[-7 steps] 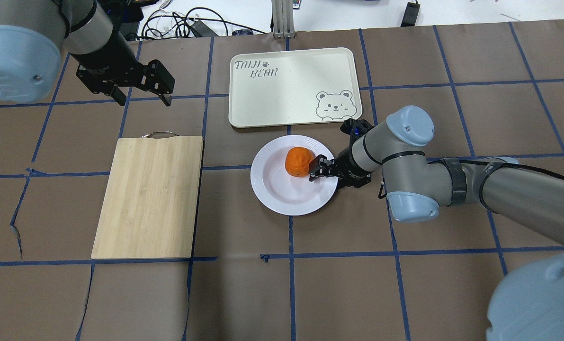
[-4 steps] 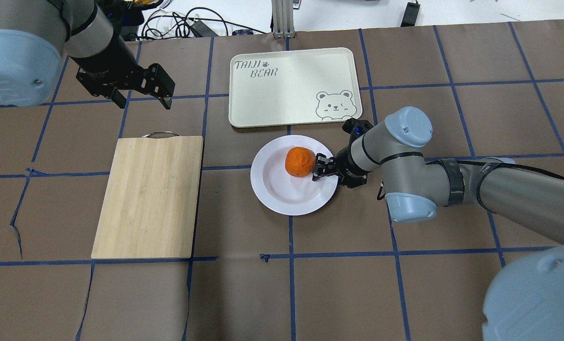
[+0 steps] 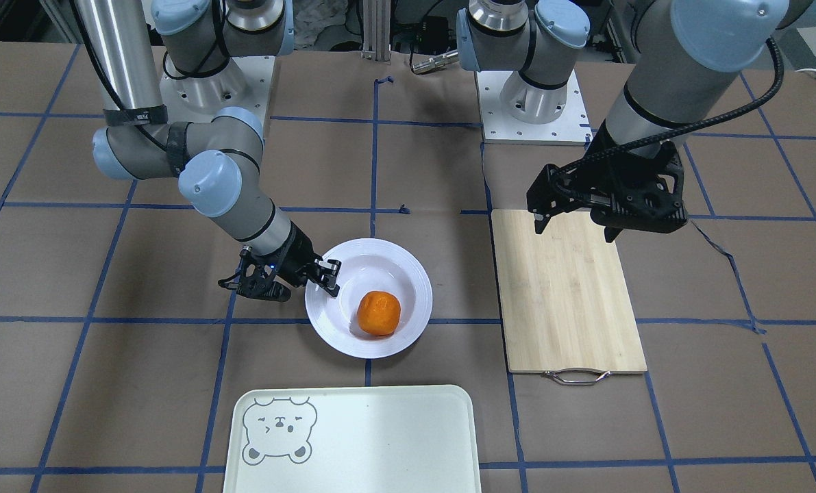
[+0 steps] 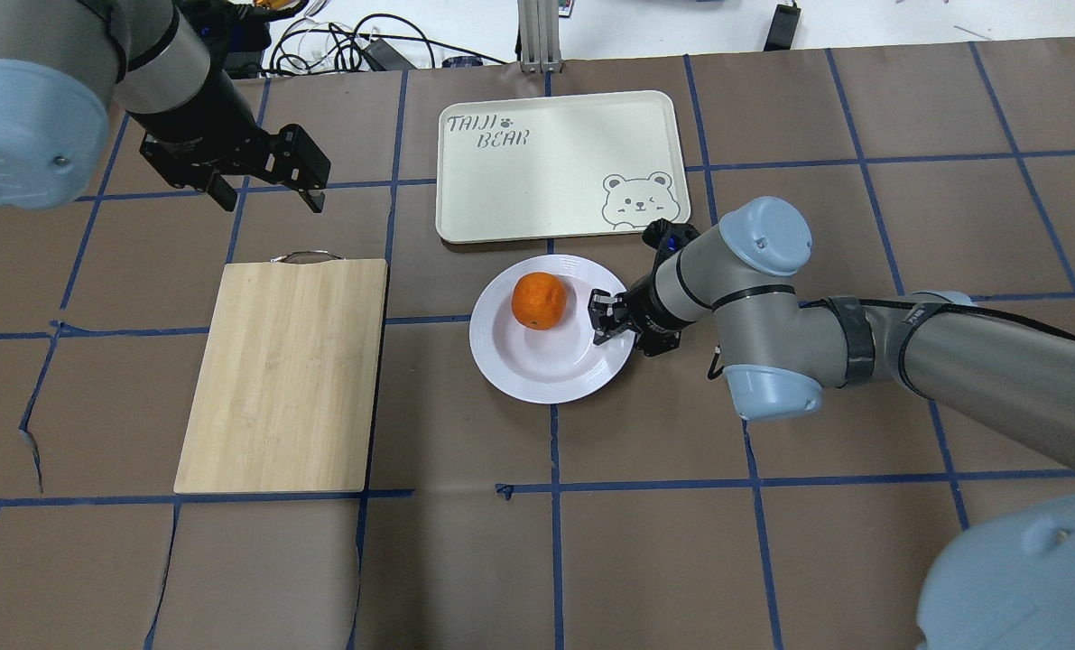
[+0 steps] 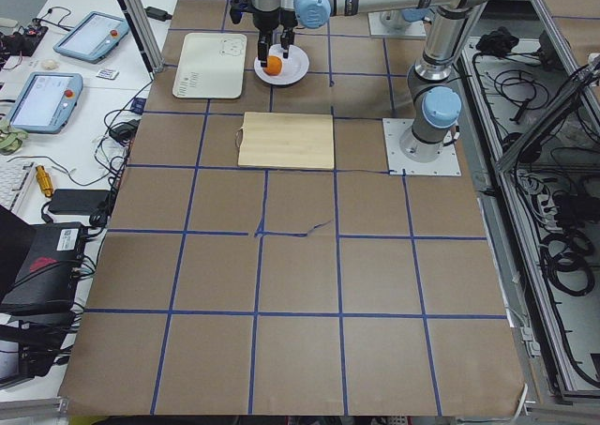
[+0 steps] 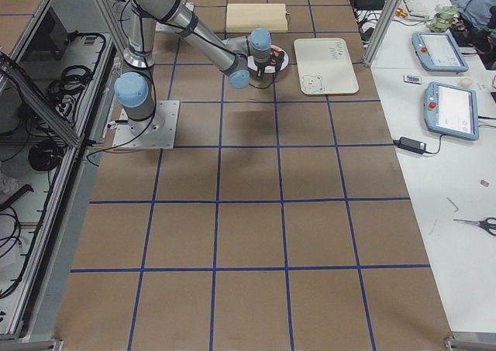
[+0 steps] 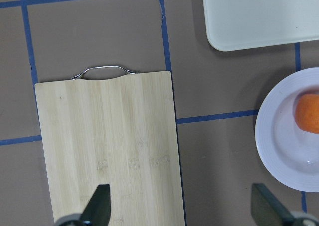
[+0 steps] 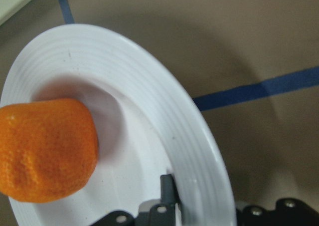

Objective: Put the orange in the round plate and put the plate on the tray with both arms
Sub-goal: 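Slide the plate with the right gripper onto the bear tray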

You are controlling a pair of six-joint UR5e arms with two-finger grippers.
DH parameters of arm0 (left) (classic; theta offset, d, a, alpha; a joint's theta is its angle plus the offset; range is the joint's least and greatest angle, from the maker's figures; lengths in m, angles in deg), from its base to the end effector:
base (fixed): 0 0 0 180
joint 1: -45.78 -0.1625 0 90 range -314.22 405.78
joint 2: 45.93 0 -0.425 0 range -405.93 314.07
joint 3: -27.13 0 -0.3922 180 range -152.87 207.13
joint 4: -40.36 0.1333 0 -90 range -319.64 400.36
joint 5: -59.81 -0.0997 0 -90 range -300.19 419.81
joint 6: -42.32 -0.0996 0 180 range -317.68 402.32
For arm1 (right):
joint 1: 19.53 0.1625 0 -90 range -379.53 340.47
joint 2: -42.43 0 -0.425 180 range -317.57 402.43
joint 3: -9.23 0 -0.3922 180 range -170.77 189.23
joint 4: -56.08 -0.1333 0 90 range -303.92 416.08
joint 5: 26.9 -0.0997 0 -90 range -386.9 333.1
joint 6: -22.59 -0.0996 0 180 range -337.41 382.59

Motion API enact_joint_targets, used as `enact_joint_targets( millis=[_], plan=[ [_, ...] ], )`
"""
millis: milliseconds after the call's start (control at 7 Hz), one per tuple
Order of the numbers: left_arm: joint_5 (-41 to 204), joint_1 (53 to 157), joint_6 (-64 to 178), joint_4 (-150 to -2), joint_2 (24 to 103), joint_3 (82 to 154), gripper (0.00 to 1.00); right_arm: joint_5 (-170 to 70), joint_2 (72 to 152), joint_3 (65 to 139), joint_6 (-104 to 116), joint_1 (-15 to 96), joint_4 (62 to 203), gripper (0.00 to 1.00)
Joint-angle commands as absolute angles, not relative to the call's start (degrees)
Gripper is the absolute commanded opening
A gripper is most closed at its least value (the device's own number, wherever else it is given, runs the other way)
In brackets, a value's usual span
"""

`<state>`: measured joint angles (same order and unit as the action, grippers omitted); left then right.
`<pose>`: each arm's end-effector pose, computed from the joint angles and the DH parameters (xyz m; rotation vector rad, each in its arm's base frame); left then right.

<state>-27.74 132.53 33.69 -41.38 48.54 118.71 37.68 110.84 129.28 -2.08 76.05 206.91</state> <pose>-0.1075 -0.5336 0.4493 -0.1469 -3.0989 0.0664 0.2251 -0.4930 0.1773 0.3953 2.6432 -0.0501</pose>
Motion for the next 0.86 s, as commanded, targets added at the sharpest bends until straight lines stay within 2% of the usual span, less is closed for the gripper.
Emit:
enact_joint_targets(
  millis=[0,429,571,714],
  plan=[
    [-27.7,132.6,33.7,-42.0,48.2,119.2,1.0,36.3,111.2,127.2,-2.5,73.9,207.2,0.0],
    [-27.8,132.6,33.7,-41.9,48.2,119.4,1.0,32.4,110.7,118.3,-2.5,70.0,206.9,0.0],
    [-27.7,132.6,33.7,-41.9,48.5,119.4,1.0,33.1,107.4,112.0,-2.1,70.0,206.2,0.0],
    [-27.7,132.6,33.6,-41.9,48.2,119.4,1.0,33.7,100.8,104.6,-1.9,70.0,206.0,0.0]
  ],
)
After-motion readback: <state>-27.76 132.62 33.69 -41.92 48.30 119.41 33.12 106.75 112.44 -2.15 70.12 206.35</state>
